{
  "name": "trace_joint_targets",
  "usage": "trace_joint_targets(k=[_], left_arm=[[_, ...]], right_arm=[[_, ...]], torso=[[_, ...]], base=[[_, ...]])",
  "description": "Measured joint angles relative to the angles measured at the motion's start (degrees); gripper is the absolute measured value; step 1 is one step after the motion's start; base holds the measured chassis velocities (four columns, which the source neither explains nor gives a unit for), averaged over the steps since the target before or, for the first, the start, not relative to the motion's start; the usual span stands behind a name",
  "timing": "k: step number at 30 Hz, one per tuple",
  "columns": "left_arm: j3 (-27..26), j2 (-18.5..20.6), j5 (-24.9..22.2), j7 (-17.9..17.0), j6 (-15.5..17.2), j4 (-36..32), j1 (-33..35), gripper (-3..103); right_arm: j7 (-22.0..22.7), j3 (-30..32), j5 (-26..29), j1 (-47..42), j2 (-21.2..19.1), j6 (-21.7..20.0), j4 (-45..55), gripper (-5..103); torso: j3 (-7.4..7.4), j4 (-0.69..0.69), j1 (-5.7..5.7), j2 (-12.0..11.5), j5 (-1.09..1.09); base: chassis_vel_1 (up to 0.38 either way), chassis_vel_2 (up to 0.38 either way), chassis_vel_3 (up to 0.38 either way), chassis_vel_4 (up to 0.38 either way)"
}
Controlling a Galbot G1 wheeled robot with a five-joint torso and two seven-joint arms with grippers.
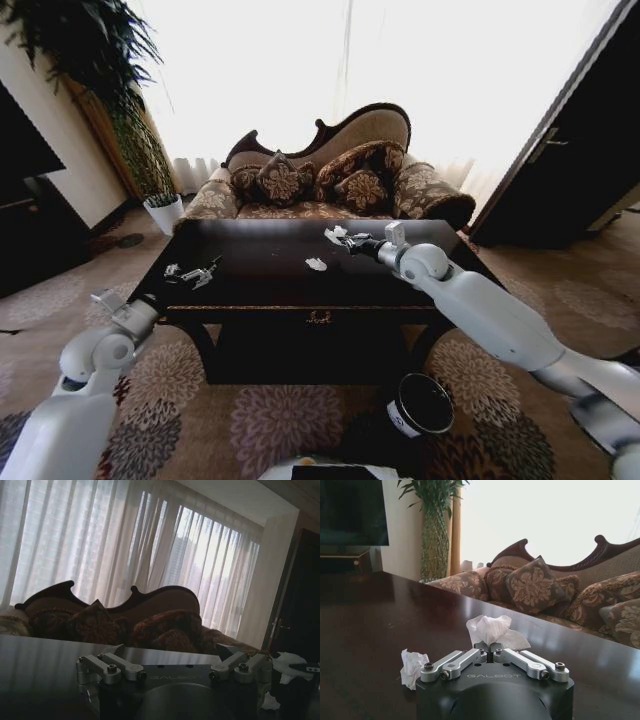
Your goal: Move to the front of the table and place the trash on the table into the trash bin.
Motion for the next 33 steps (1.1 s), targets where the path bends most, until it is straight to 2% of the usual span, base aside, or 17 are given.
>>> trace_joint_targets(k=[2, 3, 4, 7, 8, 11, 12, 14, 16, 18, 19, 21, 22, 27, 33], left_arm=[[-0.4, 0.3, -0.4, -0.1, 0.1, -0.3, -0.2, 100], [-0.4, 0.3, -0.4, -0.1, 0.1, -0.3, -0.2, 100], [-0.9, 0.3, -0.6, -0.1, 0.1, -0.6, 0.2, 100], [-2.2, -0.1, -0.8, -0.1, 0.3, -1.5, 1.3, 100], [-2.2, -0.1, -0.8, -0.1, 0.3, -1.5, 1.3, 100], [-2.3, -0.4, -0.8, -0.1, 0.4, -1.9, 1.4, 100], [-2.3, -0.5, -0.8, -0.2, 0.4, -2.2, 1.5, 100], [-2.3, -0.6, -0.8, -0.2, 0.4, -2.2, 1.5, 100], [-2.6, -0.8, -0.9, -0.2, 0.4, -2.6, 1.7, 100], [-2.9, -0.8, -1.1, -0.2, 0.4, -2.8, 1.8, 100], [-2.9, -0.8, -1.1, -0.2, 0.4, -2.8, 1.8, 100], [-3.3, -1.0, -1.5, -0.2, 0.4, -3.0, 1.8, 100], [-3.3, -1.0, -1.5, -0.2, 0.4, -3.0, 1.8, 100], [-3.3, -1.6, -1.2, -0.2, 0.3, -2.2, 1.6, 100], [-2.9, -2.2, -0.6, -0.2, 0.2, -2.3, 1.5, 100]], right_arm=[[0.0, 7.2, -0.3, -6.1, -1.6, 0.6, 3.1, 1], [0.0, 7.2, -0.3, -6.1, -1.6, 0.6, 3.1, 1], [-0.2, 10.8, -0.6, -9.1, -1.7, 0.9, 4.5, 1], [-0.7, 19.3, -1.3, -16.7, -1.2, 1.6, 8.1, 1], [-0.7, 19.3, -1.3, -16.7, -1.2, 1.6, 8.1, 1], [-0.2, 26.3, -1.7, -23.1, -0.7, 2.3, 11.5, 1], [-0.1, 30.3, -2.2, -26.9, -0.2, 2.7, 13.3, 1], [0.0, 31.6, -2.4, -28.2, 0.0, 2.8, 13.9, 1], [-0.7, 39.1, -5.3, -36.6, 2.7, 4.5, 17.1, 1], [-1.4, 43.5, -8.2, -42.5, 5.4, 6.0, 19.0, 1], [-1.4, 43.5, -8.2, -42.5, 5.4, 6.0, 19.0, 1], [-1.8, 49.3, -11.8, -50.2, 9.6, 8.2, 21.5, 1], [-1.8, 49.3, -11.8, -50.2, 9.6, 8.2, 21.5, 1], [-1.3, 57.4, -17.0, -60.9, 17.6, 16.3, 23.3, 1], [-1.4, 61.6, -18.7, -65.2, 22.1, 20.6, 24.1, 1]], torso=[[-0.01, -0.05, -0.01, 0.0, -0.03], [-0.01, -0.05, -0.01, 0.0, -0.03], [-0.01, -0.07, 0.00, 0.0, -0.02], [-0.01, 0.00, -0.01, 0.0, 0.00], [-0.01, 0.00, -0.01, 0.0, 0.00], [-0.01, 0.01, -0.01, 0.0, -0.04], [-0.01, 0.00, -0.01, 0.0, -0.04], [-0.01, 0.00, 0.00, 0.0, -0.04], [-0.01, 0.00, -0.01, 0.0, -0.02], [-0.01, -0.01, -0.01, 0.0, -0.01], [-0.01, -0.01, -0.01, 0.0, -0.01], [0.00, -0.01, -0.01, 0.0, -0.02], [0.00, -0.01, -0.01, 0.0, -0.02], [-0.01, -0.02, -0.01, 0.0, -0.02], [0.00, -0.01, -0.01, 0.0, -0.04]], base=[[0.000, 0.000, 0.000, 0.000], [0.000, 0.000, 0.000, 0.000], [0.000, 0.000, 0.000, 0.000], [0.000, 0.000, 0.000, 0.000], [0.000, 0.000, 0.000, 0.000], [0.000, 0.000, 0.000, 0.000], [0.000, 0.000, 0.000, 0.000], [0.000, 0.000, 0.000, 0.000], [0.000, 0.000, 0.000, 0.000], [0.000, 0.000, 0.000, 0.000], [0.000, 0.000, 0.000, 0.000], [0.000, 0.000, 0.000, 0.000], [0.000, 0.000, 0.000, 0.000], [0.000, 0.000, 0.000, 0.000], [0.000, 0.000, 0.000, 0.000]])
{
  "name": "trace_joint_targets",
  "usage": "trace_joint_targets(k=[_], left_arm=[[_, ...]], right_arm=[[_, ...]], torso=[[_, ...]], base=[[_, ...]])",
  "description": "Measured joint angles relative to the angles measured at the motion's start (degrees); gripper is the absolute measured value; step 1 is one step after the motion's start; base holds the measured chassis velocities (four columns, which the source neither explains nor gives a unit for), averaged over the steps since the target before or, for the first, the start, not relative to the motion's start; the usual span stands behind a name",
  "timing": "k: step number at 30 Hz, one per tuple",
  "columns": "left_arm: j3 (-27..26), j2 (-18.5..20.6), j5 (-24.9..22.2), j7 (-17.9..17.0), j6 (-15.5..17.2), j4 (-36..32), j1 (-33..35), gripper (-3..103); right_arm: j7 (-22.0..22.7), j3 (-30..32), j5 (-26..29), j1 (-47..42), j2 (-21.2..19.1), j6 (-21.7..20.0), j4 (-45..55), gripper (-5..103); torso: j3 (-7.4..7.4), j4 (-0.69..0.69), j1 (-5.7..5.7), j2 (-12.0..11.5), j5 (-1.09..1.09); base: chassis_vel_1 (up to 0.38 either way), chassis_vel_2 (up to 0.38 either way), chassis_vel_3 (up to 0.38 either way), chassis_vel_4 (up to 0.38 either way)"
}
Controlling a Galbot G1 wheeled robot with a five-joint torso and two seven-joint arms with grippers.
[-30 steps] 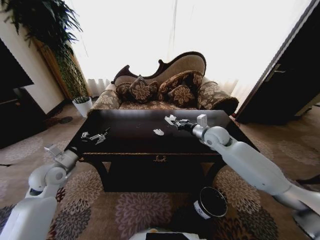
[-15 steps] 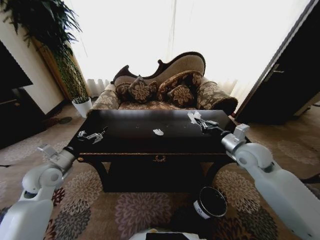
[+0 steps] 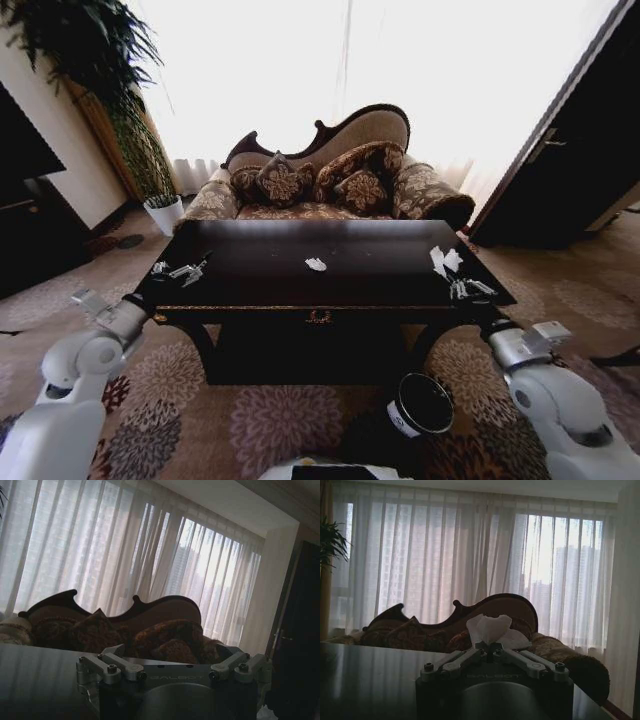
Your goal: Move to the front of the table and place the trash on the table into the trash bin.
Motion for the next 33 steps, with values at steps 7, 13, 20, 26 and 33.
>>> trace_joint_targets(k=[7, 13, 20, 26, 33], left_arm=[[-1.8, -0.2, 0.0, 0.1, -0.3, -0.4, 1.3, 100], [-3.1, 0.0, -0.1, 0.3, -0.7, -0.3, 1.9, 100], [-2.3, -0.3, -0.1, 0.3, -0.7, -0.4, 1.5, 100], [-2.2, -0.2, -0.1, 0.4, -0.7, -0.4, 1.3, 100], [-2.3, 0.0, -0.3, 0.5, -0.8, -0.2, 0.9, 100]], right_arm=[[-0.4, 3.6, -1.3, -3.9, 7.1, 5.9, 0.5, 1], [-1.2, 4.7, -4.4, -4.6, 10.9, 12.3, -7.8, 1], [-1.7, 3.1, -5.5, -5.7, 13.8, 15.8, -16.3, 1], [-2.3, 1.6, -7.3, -5.9, 15.4, 18.2, -23.6, 1], [-3.0, -0.9, -9.8, -4.0, 16.3, 20.0, -34.0, 1]], torso=[[0.00, 0.00, 0.00, 0.0, 0.01], [0.00, 0.02, 0.00, 0.0, 0.01], [0.00, 0.00, 0.00, 0.0, 0.02], [0.00, 0.00, 0.01, 0.0, 0.01], [0.00, 0.00, 0.01, 0.0, 0.01]], base=[[0.000, 0.000, 0.000, 0.000], [0.000, 0.000, 0.000, 0.000], [0.000, 0.000, 0.000, 0.000], [0.000, 0.000, 0.000, 0.000], [0.000, 0.000, 0.000, 0.000]])
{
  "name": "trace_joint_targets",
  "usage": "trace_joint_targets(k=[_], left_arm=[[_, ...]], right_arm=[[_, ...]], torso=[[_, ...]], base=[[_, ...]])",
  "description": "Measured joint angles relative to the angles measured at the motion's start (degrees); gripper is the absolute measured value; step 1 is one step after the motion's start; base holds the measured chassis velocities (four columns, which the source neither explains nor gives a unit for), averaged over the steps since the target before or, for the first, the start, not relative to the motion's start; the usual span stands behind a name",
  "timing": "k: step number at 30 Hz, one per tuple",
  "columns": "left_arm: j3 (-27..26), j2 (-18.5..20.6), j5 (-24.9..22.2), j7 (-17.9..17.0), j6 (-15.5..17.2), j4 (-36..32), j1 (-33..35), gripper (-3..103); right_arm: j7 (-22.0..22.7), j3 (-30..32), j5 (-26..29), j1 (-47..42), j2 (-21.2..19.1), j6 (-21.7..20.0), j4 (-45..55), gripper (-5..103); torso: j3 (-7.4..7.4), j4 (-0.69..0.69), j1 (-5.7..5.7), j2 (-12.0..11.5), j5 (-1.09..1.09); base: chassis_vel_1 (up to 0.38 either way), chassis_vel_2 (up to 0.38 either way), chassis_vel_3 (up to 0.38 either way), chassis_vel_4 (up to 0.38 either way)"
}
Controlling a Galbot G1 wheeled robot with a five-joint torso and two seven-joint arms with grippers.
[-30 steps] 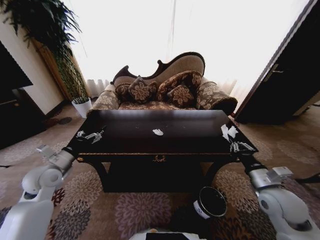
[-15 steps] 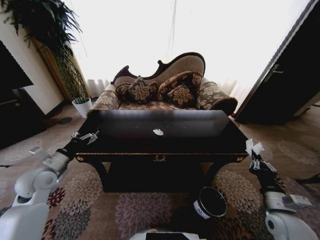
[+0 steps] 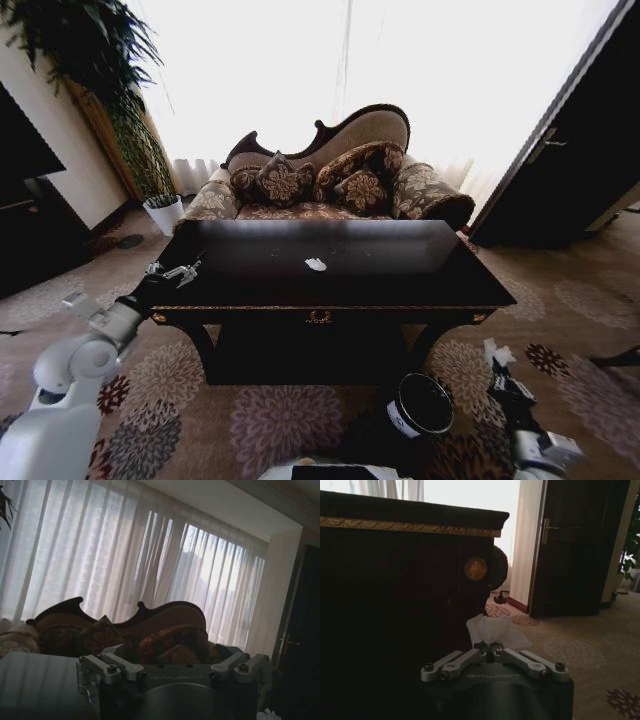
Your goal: Move to the front of the table and place the trash on the table into the trash bin.
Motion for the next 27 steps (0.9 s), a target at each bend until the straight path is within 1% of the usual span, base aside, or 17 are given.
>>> trace_joint_targets(k=[4, 5, 8, 10, 13, 19, 27], left_arm=[[0.2, 0.0, -0.1, 0.0, 0.0, 0.0, -0.3, 100], [0.2, 0.0, -0.1, 0.0, 0.0, 0.0, -0.3, 100], [0.0, -0.1, -0.2, 0.0, 0.0, -0.2, -0.2, 100], [-0.2, -0.1, -0.3, 0.0, 0.0, -0.2, -0.2, 100], [-0.9, 0.1, -0.7, 0.0, 0.0, -0.5, 0.3, 100], [-1.4, 0.3, -1.0, 0.0, 0.0, -1.0, 0.8, 100], [-2.4, 0.8, -1.2, 0.0, 0.0, -1.3, 1.9, 100]], right_arm=[[-0.8, -2.6, -1.3, 3.3, 0.2, 0.4, -9.8, 1], [-0.8, -2.6, -1.3, 3.3, 0.2, 0.4, -9.8, 1], [-1.9, -4.5, -1.8, 6.1, 0.4, 0.9, -16.1, 1], [-2.0, -4.7, -2.0, 6.5, 0.5, 1.0, -17.0, 1], [-2.4, -6.3, -2.9, 8.9, 1.0, 1.1, -21.6, 1], [-2.7, -7.4, -3.2, 11.6, 1.5, 1.5, -25.7, 1], [-3.0, -9.0, -3.9, 15.9, 1.8, 3.6, -33.1, 1]], torso=[[0.00, 0.00, 0.00, 0.0, 0.01], [0.00, 0.00, 0.00, 0.0, 0.01], [0.00, 0.00, 0.00, 0.0, 0.00], [0.00, 0.00, 0.00, 0.0, 0.00], [0.00, 0.01, 0.00, 0.0, 0.00], [0.00, 0.00, 0.00, 0.0, 0.00], [0.00, 0.00, 0.00, 0.0, 0.00]], base=[[0.000, 0.000, 0.000, 0.000], [0.000, 0.000, 0.000, 0.000], [0.000, 0.000, 0.000, 0.000], [0.000, 0.000, 0.000, 0.000], [0.000, 0.000, 0.000, 0.000], [0.000, 0.000, 0.000, 0.000], [0.000, 0.000, 0.000, 0.000]])
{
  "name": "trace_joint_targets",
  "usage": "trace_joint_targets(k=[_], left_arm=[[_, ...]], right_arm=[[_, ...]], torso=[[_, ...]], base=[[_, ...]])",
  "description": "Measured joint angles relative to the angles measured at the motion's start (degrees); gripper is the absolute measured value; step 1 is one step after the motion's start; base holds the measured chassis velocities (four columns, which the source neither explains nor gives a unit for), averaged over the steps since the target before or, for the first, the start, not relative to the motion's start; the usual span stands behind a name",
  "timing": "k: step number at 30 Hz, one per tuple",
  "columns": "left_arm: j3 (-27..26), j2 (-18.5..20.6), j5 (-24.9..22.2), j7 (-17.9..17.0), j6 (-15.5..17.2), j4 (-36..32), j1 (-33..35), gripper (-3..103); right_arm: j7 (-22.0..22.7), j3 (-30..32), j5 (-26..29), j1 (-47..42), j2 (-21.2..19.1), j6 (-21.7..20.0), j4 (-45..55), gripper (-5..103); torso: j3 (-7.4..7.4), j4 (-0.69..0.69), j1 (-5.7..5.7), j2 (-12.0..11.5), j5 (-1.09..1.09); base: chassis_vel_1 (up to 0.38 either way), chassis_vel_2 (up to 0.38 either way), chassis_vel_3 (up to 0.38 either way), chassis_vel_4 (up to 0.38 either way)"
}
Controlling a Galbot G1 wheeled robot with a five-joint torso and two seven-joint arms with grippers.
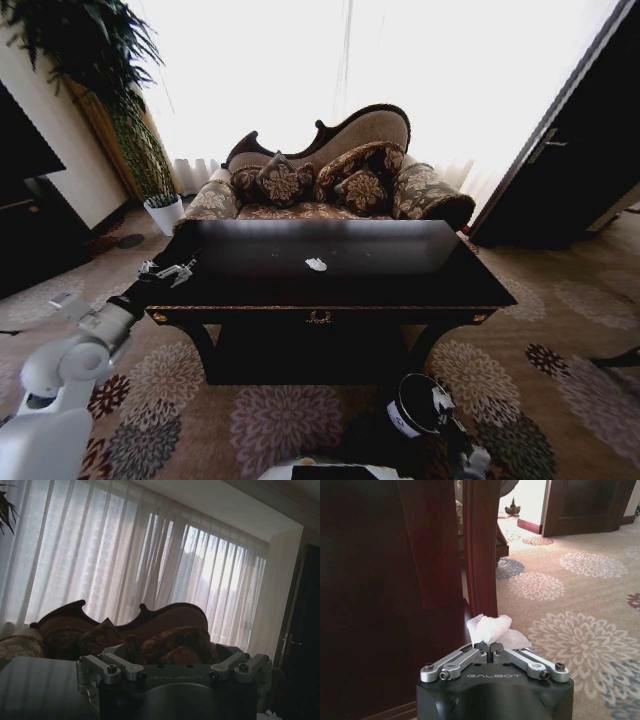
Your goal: Move to the front of the table and place the trash on the table into the trash bin.
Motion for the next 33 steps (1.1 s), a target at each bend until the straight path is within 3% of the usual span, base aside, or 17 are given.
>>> trace_joint_targets(k=[25, 27, 29, 32, 33], left_arm=[[-1.8, -0.4, -0.1, 0.6, -0.2, -0.4, 2.3, 100], [-1.9, -0.4, -0.1, 0.6, -0.3, -0.4, 2.3, 100], [-1.9, -0.4, -0.1, 0.6, -0.3, -0.4, 2.3, 100], [-1.9, -0.3, -0.1, 0.6, -0.3, -0.2, 2.3, 100], [-1.9, -0.3, -0.1, 0.6, -0.3, -0.2, 2.3, 100]], right_arm=[[-1.9, -2.1, -0.1, 3.7, 0.4, 1.7, -5.0, 1], [-2.0, -2.1, -0.1, 3.9, 0.3, 1.6, -5.3, 11], [-2.0, -2.1, 0.0, 4.0, 0.2, 1.6, -5.4, 11], [-1.9, -2.1, 0.0, 4.5, 0.0, 1.5, -5.8, 28], [-1.9, -2.1, 0.0, 4.5, 0.0, 1.5, -5.8, 28]], torso=[[0.00, 0.00, 0.00, 0.0, 0.00], [0.00, 0.00, 0.00, 0.0, 0.00], [0.00, 0.00, 0.00, 0.0, 0.00], [0.00, 0.00, 0.00, 0.0, 0.00], [0.00, 0.00, 0.00, 0.0, 0.00]], base=[[0.000, 0.000, 0.000, 0.000], [0.000, 0.000, 0.000, 0.000], [0.000, 0.000, 0.000, 0.000], [0.000, 0.000, 0.000, 0.000], [0.000, 0.000, 0.000, 0.000]])
